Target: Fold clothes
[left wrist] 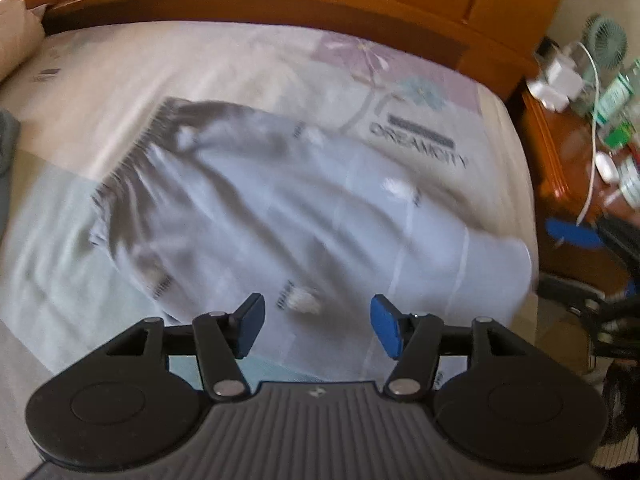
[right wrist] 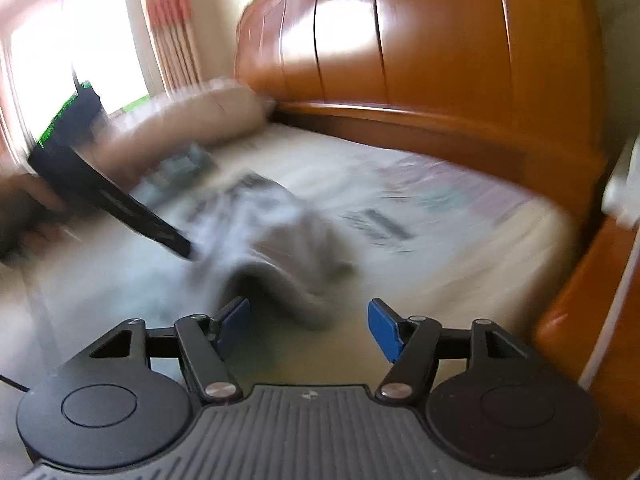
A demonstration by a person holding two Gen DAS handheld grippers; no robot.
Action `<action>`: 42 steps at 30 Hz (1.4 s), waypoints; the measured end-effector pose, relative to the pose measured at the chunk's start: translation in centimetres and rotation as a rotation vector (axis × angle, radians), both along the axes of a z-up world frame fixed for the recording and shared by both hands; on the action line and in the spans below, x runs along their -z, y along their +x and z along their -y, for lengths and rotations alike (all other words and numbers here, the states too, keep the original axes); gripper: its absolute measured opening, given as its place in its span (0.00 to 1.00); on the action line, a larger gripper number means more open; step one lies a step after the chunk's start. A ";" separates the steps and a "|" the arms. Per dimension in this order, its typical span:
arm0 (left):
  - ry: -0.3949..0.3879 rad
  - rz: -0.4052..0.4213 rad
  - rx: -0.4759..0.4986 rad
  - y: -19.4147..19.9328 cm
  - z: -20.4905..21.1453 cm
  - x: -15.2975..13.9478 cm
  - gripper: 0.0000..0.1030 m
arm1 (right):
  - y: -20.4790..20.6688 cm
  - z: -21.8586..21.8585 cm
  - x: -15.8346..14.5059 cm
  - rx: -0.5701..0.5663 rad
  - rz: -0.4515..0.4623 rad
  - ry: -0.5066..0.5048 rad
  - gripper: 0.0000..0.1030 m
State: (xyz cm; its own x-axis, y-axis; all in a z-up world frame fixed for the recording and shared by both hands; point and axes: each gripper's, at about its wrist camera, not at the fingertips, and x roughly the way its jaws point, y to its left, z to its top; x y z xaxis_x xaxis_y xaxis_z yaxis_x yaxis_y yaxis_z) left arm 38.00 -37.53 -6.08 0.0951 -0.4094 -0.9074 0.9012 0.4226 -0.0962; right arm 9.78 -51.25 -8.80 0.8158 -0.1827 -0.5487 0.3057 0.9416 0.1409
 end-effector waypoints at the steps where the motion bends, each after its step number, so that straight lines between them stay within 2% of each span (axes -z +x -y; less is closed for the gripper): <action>1: 0.000 -0.009 -0.002 -0.2 0.0 0.2 0.58 | 0.6 -0.3 0.5 -0.020 -0.032 -0.072 0.71; 4: -0.007 -0.025 -0.009 -0.4 0.4 0.6 0.58 | 3.0 -1.4 1.8 -0.074 -0.098 -0.225 0.74; 7: -0.022 -0.037 -0.009 -0.3 0.8 0.9 0.58 | 5.1 -1.6 2.5 -0.112 -0.098 -0.272 0.75; 10: -0.033 -0.061 -0.015 0.2 1.1 1.4 0.60 | 7.0 -1.3 3.2 -0.102 -0.108 -0.317 0.75; 14: -0.035 -0.079 -0.017 0.5 1.3 1.8 0.60 | 7.9 0.4 2.9 0.025 -0.101 -0.418 0.75; 16: -0.040 -0.081 -0.007 0.5 1.3 1.9 0.62 | 7.2 1.3 1.7 0.113 -0.058 -0.472 0.75; 18: -0.043 -0.082 0.002 0.4 1.3 2.0 0.66 | 6.1 2.3 0.4 0.188 0.004 -0.483 0.76; 20: -0.045 -0.077 0.013 0.3 1.4 2.1 0.67 | 5.2 3.2 -0.4 0.216 0.025 -0.451 0.80; 23: -0.046 -0.063 0.033 -0.1 1.3 2.2 0.69 | 4.2 4.5 -0.4 0.199 0.003 -0.338 0.80; 28: -0.056 -0.067 0.040 -0.1 1.1 2.3 0.70 | 3.0 7.3 -0.1 0.137 0.069 0.014 0.79; 31: -0.060 -0.077 0.037 0.1 1.1 2.3 0.71 | 3.8 9.4 -0.3 0.134 0.122 0.141 0.67; 34: -0.067 -0.082 0.036 0.1 1.0 2.3 0.71 | 5.8 11.6 0.3 0.152 0.120 0.245 0.56; 35: -0.070 -0.083 0.036 0.1 1.0 2.3 0.72 | 6.5 12.1 0.6 0.158 0.112 0.270 0.53; 38: -0.076 -0.084 0.042 0.1 1.0 2.3 0.73 | 8.5 12.5 2.0 0.168 0.061 0.289 0.52; 40: -0.082 -0.085 0.047 0.1 0.9 2.4 0.73 | 9.3 11.7 3.0 0.154 0.019 0.268 0.52; 42: -0.089 -0.087 0.050 0.2 0.7 2.4 0.73 | 9.6 10.0 3.4 0.134 -0.010 0.183 0.52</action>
